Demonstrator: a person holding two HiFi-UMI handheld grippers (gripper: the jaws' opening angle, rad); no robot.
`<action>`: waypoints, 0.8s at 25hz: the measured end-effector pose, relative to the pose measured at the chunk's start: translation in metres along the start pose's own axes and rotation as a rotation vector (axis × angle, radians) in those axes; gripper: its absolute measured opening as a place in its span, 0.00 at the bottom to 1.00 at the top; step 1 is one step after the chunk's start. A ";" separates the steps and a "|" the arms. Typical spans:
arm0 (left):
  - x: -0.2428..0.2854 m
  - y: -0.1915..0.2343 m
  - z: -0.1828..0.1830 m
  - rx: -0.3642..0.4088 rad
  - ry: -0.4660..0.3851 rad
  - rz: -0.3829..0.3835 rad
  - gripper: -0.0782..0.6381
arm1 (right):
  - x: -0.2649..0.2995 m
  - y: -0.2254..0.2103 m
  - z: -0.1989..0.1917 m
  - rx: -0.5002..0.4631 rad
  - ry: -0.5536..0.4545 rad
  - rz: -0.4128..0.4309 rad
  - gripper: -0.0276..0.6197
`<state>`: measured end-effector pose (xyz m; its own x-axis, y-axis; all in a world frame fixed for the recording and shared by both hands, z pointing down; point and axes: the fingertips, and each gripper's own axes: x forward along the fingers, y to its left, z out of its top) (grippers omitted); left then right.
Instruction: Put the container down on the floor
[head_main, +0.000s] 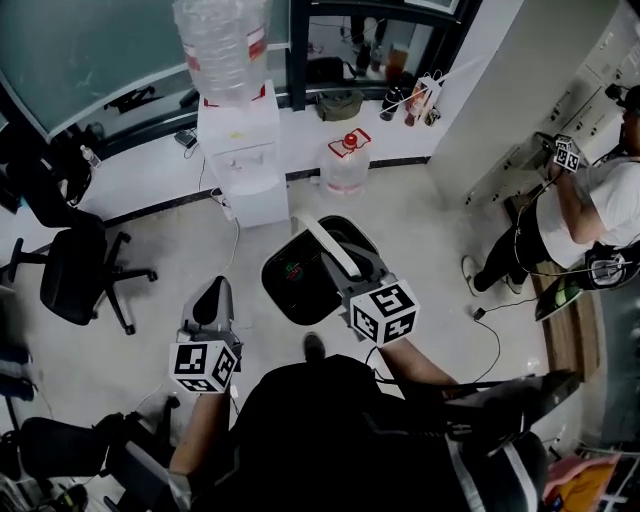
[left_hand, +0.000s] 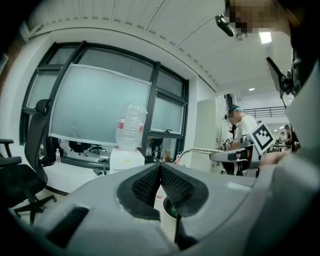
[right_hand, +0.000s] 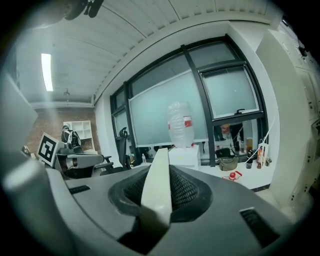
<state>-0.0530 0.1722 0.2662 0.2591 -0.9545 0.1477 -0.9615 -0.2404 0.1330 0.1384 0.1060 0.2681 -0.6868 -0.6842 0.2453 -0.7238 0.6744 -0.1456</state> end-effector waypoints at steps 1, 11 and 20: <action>0.007 -0.003 0.000 0.003 0.008 -0.003 0.12 | 0.004 -0.005 0.001 -0.001 0.004 0.004 0.18; 0.063 -0.006 -0.004 0.024 0.060 0.006 0.12 | 0.040 -0.043 -0.001 -0.012 0.032 0.055 0.18; 0.083 0.024 -0.011 0.012 0.073 0.018 0.12 | 0.077 -0.049 -0.004 -0.016 0.053 0.064 0.18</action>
<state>-0.0534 0.0894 0.2922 0.2476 -0.9434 0.2206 -0.9669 -0.2262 0.1178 0.1213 0.0212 0.2981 -0.7268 -0.6244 0.2861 -0.6772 0.7210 -0.1469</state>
